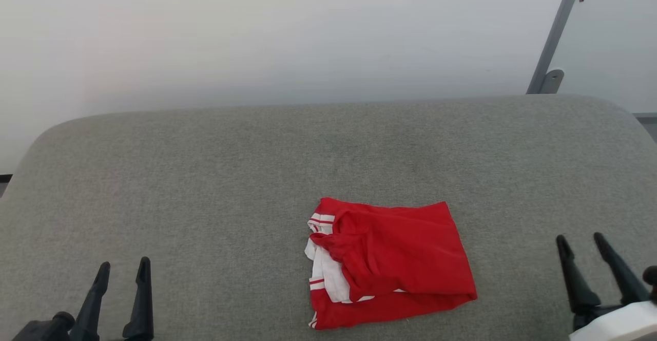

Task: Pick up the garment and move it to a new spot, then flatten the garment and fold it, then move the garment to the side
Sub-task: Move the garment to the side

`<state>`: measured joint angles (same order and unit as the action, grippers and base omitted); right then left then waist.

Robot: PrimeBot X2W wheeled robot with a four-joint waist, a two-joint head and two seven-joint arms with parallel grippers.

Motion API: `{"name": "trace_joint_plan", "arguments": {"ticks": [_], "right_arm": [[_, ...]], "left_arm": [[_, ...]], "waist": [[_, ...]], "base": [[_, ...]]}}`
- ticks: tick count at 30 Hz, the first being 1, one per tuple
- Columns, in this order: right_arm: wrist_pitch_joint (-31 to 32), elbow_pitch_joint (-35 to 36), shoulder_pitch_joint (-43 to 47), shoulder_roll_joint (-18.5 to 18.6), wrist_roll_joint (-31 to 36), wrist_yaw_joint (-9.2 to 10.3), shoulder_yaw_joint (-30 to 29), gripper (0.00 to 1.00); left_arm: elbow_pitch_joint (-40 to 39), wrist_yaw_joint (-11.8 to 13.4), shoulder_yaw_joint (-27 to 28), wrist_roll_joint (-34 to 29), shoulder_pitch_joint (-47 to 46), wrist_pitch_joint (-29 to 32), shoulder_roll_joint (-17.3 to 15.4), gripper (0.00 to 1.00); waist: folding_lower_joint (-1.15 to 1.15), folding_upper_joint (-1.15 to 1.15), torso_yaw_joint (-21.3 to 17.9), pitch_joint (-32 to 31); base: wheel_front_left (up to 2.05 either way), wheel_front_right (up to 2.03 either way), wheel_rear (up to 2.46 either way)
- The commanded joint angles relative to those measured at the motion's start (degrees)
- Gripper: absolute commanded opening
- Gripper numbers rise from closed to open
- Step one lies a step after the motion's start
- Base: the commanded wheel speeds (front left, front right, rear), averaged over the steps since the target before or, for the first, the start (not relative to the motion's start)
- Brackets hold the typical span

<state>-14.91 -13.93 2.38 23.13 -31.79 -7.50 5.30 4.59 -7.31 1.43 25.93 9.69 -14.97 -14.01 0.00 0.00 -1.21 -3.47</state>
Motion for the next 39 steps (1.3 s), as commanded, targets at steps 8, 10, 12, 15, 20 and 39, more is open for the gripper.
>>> {"name": "trace_joint_plan", "arguments": {"ticks": [8,10,12,15,20,39], "right_arm": [[7.1,-1.7,-4.6,1.4,-4.5,0.02,7.2,1.0],[10.4,-2.2,-6.6,2.2,-5.6,0.02,9.0,1.0],[14.2,-2.9,-8.1,2.9,-6.6,0.02,10.8,1.0],[19.6,-4.3,-10.2,4.3,-8.4,0.02,13.0,1.0],[27.6,-6.4,-14.5,6.9,-11.4,0.02,16.4,1.0],[55.7,-16.5,-26.7,5.9,-22.3,0.01,28.5,0.0]], "left_arm": [[-1.1,-0.2,0.5,0.7,-1.0,-0.3,0.1,1.0],[-1.0,-0.2,0.3,0.4,-1.1,-0.3,-0.1,1.0],[-1.0,-0.2,-0.1,0.7,-1.3,-0.3,0.0,1.0],[-0.7,-0.2,-1.0,0.7,-1.5,-0.3,0.4,1.0],[-0.1,-0.2,-2.5,0.9,-2.8,-0.3,0.6,1.0],[2.1,-0.2,-6.4,1.8,-10.4,-0.3,1.4,1.0]], "waist": [[0.0,0.0,2.7,1.3],[0.0,0.0,3.7,1.8],[0.0,0.0,4.8,2.3],[0.0,0.0,6.5,3.1],[0.0,0.0,8.9,5.6],[0.0,0.0,13.3,14.0]], "base": [[0.0,0.0,0.0],[0.0,0.0,0.0],[0.0,0.0,0.0],[0.0,0.0,0.0],[0.0,0.0,0.0],[0.0,0.0,0.0]]}}
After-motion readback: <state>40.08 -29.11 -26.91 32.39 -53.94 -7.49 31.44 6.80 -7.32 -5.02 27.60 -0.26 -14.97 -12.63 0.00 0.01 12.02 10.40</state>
